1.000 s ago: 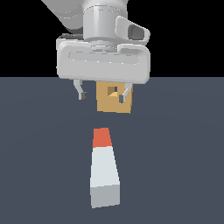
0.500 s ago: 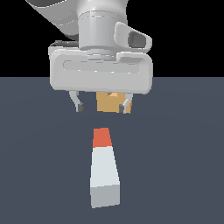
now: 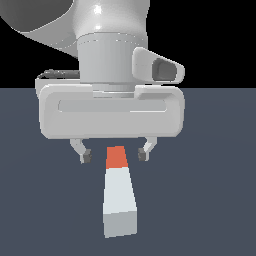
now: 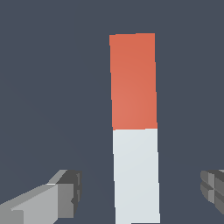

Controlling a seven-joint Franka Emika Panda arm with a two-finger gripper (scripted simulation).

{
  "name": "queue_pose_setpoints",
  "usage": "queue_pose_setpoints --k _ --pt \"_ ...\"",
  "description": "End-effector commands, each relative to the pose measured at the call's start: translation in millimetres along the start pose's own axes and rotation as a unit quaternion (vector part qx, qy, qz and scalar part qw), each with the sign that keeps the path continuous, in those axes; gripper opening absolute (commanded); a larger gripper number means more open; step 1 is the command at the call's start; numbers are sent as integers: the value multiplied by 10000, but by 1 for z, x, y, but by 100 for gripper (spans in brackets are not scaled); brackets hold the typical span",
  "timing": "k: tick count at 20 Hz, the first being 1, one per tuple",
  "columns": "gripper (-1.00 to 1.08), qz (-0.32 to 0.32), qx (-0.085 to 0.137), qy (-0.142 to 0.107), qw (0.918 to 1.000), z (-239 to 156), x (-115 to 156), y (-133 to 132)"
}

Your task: Insert the peg into the horizontal hole in a box.

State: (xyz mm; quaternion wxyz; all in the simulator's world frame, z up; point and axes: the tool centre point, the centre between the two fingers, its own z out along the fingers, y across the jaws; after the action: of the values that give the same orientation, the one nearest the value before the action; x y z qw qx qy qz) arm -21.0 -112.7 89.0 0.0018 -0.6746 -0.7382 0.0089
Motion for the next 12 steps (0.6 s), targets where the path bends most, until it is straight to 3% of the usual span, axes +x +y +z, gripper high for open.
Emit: queue_pose_setpoints --k 1,12 --pt "100 -74 -39 17 10000 7 -9 1" --pt "100 -146 -73 41 9999 18 -21 2"
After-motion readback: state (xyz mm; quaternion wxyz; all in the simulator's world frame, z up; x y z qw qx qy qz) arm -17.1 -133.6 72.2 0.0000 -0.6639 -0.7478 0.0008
